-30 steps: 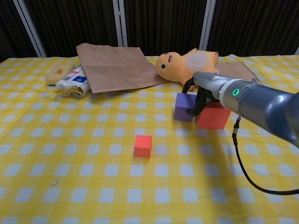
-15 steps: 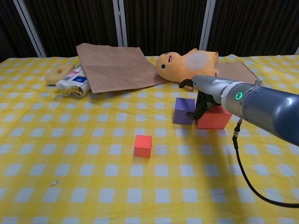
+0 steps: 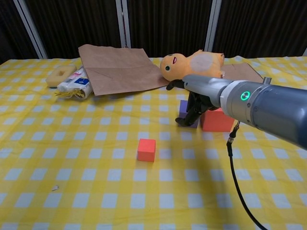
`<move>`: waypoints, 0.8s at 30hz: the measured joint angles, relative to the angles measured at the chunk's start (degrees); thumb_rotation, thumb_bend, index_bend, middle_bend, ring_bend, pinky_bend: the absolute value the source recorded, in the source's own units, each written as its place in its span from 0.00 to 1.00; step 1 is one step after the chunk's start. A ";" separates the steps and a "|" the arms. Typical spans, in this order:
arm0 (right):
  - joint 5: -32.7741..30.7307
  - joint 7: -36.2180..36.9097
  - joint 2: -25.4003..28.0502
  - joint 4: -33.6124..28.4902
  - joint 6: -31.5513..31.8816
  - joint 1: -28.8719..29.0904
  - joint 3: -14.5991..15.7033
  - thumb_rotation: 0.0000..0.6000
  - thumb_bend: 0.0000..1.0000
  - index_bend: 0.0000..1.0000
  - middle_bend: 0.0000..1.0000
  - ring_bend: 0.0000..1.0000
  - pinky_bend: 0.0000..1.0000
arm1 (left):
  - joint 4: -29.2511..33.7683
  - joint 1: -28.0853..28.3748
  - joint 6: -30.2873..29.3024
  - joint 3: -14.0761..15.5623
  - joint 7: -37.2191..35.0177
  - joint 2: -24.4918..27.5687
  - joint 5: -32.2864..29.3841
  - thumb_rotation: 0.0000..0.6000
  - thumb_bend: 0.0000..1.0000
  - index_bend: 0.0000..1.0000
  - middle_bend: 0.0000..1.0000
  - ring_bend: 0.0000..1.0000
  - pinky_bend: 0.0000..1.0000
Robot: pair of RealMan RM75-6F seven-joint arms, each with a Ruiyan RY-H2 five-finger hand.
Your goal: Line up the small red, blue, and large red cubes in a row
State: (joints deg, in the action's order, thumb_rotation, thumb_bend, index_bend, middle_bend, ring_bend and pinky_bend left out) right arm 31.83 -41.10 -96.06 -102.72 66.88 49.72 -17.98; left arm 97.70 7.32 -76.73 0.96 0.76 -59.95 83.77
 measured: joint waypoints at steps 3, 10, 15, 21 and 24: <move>0.72 -0.08 0.61 -2.16 1.52 0.04 0.04 1.00 0.47 0.09 1.00 1.00 1.00 | -0.08 -0.05 -0.12 0.03 -0.22 0.01 0.15 1.00 0.00 0.00 0.00 0.00 0.00; 0.94 -1.56 2.21 -7.92 4.02 -0.16 1.37 1.00 0.47 0.09 1.00 1.00 1.00 | -0.13 0.01 0.02 0.12 -0.48 0.11 0.34 1.00 0.00 0.00 0.00 0.00 0.00; -0.62 -4.41 1.82 -11.40 6.43 0.43 2.76 1.00 0.47 0.11 1.00 1.00 1.00 | -0.02 0.12 0.13 0.11 -0.13 0.04 0.37 1.00 0.00 0.00 0.00 0.00 0.00; -2.90 -6.40 -2.22 -12.07 8.12 1.74 3.85 1.00 0.47 0.12 1.00 1.00 1.00 | 0.03 0.19 0.37 0.12 0.12 0.01 0.16 1.00 0.00 0.00 0.00 0.00 0.00; -3.96 -7.31 -4.96 -11.26 9.19 2.39 4.38 1.00 0.47 0.12 1.00 1.00 1.00 | 0.11 0.23 0.54 0.15 0.08 0.15 0.07 1.00 0.00 0.00 0.00 0.00 0.00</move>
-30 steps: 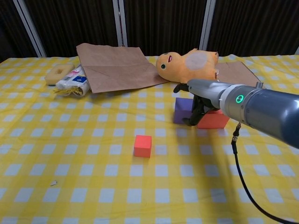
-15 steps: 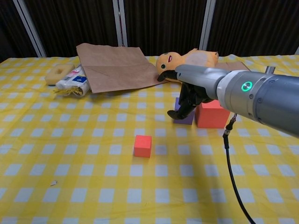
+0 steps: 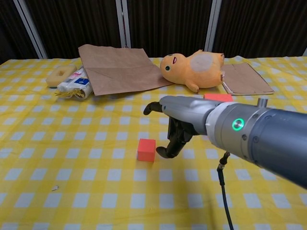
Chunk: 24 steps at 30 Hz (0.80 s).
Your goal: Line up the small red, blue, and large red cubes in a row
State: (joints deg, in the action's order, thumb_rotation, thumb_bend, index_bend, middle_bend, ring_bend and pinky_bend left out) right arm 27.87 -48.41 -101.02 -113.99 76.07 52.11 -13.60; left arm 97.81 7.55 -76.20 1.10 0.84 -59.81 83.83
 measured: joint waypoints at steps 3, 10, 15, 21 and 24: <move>-1.09 -0.67 -2.52 1.72 0.80 0.53 0.37 1.00 0.47 0.13 1.00 1.00 1.00 | 0.02 0.00 0.02 0.04 -0.08 0.12 0.02 1.00 0.00 0.00 0.00 0.00 0.00; -2.36 -0.50 -5.81 6.20 0.99 0.80 0.59 1.00 0.47 0.17 1.00 1.00 1.00 | 0.11 0.05 0.31 0.14 -0.30 0.33 -0.08 1.00 0.00 0.00 0.00 0.00 0.00; -2.61 0.22 -6.93 9.29 0.21 0.47 0.58 1.00 0.47 0.19 1.00 1.00 1.00 | 0.19 0.12 0.52 0.16 -0.37 0.39 -0.16 1.00 0.00 0.00 0.00 0.00 0.00; -2.16 1.10 -7.74 11.26 -0.82 -0.07 0.58 1.00 0.47 0.21 1.00 1.00 1.00 | 0.35 0.22 0.81 0.18 -0.04 0.41 -0.40 1.00 0.00 0.00 0.00 0.00 0.00; -2.10 1.35 -8.07 11.89 -1.22 -0.25 0.39 1.00 0.47 0.25 1.00 1.00 1.00 | 0.41 0.24 0.91 0.17 -0.01 0.42 -0.54 1.00 0.00 0.00 0.00 0.00 0.00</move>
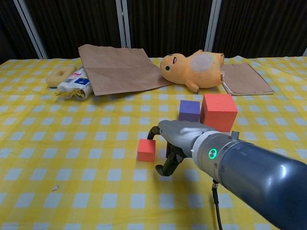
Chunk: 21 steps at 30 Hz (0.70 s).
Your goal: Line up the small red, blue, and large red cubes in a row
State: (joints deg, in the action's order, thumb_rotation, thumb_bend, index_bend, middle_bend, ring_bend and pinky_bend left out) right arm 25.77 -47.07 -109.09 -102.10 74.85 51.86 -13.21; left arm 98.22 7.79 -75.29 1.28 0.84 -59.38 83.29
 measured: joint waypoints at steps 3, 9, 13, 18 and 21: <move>0.24 0.43 -0.51 0.47 -0.33 -0.19 -0.11 1.00 0.47 0.28 1.00 1.00 1.00 | 0.09 0.06 0.13 -0.01 0.12 0.03 -0.13 1.00 0.00 0.00 0.00 0.00 0.00; 0.58 0.67 -1.81 1.67 -0.84 -0.39 -0.09 1.00 0.47 0.29 1.00 1.00 1.00 | 0.19 0.06 0.14 -0.02 0.06 0.13 -0.20 1.00 0.00 0.00 0.00 0.00 0.00; 0.66 0.65 -2.36 1.89 -0.97 -0.59 -0.11 1.00 0.47 0.29 1.00 1.00 1.00 | 0.20 0.07 0.22 0.01 -0.09 0.20 -0.22 1.00 0.00 0.00 0.00 0.00 0.00; 0.90 0.63 -3.04 1.74 -0.91 -0.74 -0.18 1.00 0.47 0.29 1.00 1.00 1.00 | 0.28 0.12 0.34 0.04 0.02 0.27 -0.25 1.00 0.00 0.00 0.00 0.00 0.00; 1.14 0.64 -3.53 2.05 -0.77 -0.86 -0.30 1.00 0.47 0.31 1.00 1.00 1.00 | 0.29 0.09 0.26 0.02 0.04 0.26 -0.29 1.00 0.00 0.00 0.00 0.00 0.00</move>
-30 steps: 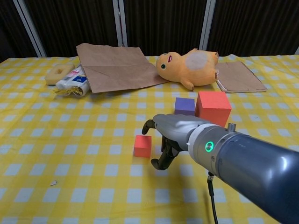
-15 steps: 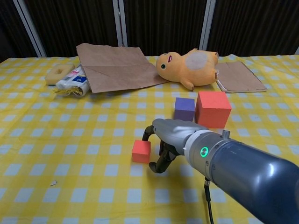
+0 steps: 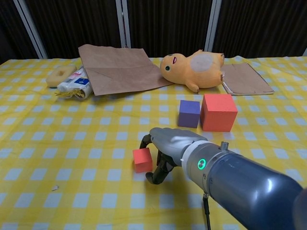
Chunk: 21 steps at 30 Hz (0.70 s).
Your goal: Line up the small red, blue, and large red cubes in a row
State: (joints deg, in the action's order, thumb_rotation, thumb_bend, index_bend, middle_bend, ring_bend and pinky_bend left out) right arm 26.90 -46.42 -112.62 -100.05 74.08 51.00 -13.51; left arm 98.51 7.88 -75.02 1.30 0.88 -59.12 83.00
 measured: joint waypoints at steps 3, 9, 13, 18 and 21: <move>0.25 0.05 -0.29 0.31 0.11 -0.25 -0.08 1.00 0.47 0.39 1.00 1.00 1.00 | 0.01 0.00 0.04 -0.02 -0.05 0.01 -0.11 1.00 0.00 0.00 0.00 0.00 0.00; 0.73 0.19 -0.30 0.15 0.21 -0.86 0.06 1.00 0.50 0.48 1.00 1.00 1.00 | 0.07 0.04 0.19 0.02 -0.07 0.05 -0.14 1.00 0.00 0.00 0.00 0.00 0.00; 1.39 0.27 -0.02 -0.18 0.26 -1.13 -0.01 1.00 0.50 0.48 1.00 1.00 1.00 | 0.12 0.03 0.16 0.00 -0.08 0.08 -0.19 1.00 0.00 0.00 0.00 0.00 0.00; 2.22 0.25 0.91 -0.34 0.36 -1.16 -1.03 1.00 0.50 0.48 1.00 1.00 1.00 | 0.15 -0.02 0.13 0.01 -0.14 0.11 -0.27 1.00 0.00 0.00 0.00 0.00 0.00; 2.73 0.10 1.78 0.16 0.30 -0.87 -2.44 1.00 0.50 0.48 1.00 1.00 1.00 | 0.19 0.00 0.20 0.00 -0.14 0.14 -0.34 1.00 0.00 0.00 0.00 0.00 0.00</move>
State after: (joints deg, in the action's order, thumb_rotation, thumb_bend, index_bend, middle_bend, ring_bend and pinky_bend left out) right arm 29.64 -46.32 -110.83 -99.89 74.38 50.13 -15.95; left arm 98.69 7.88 -74.82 1.30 0.74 -58.98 82.66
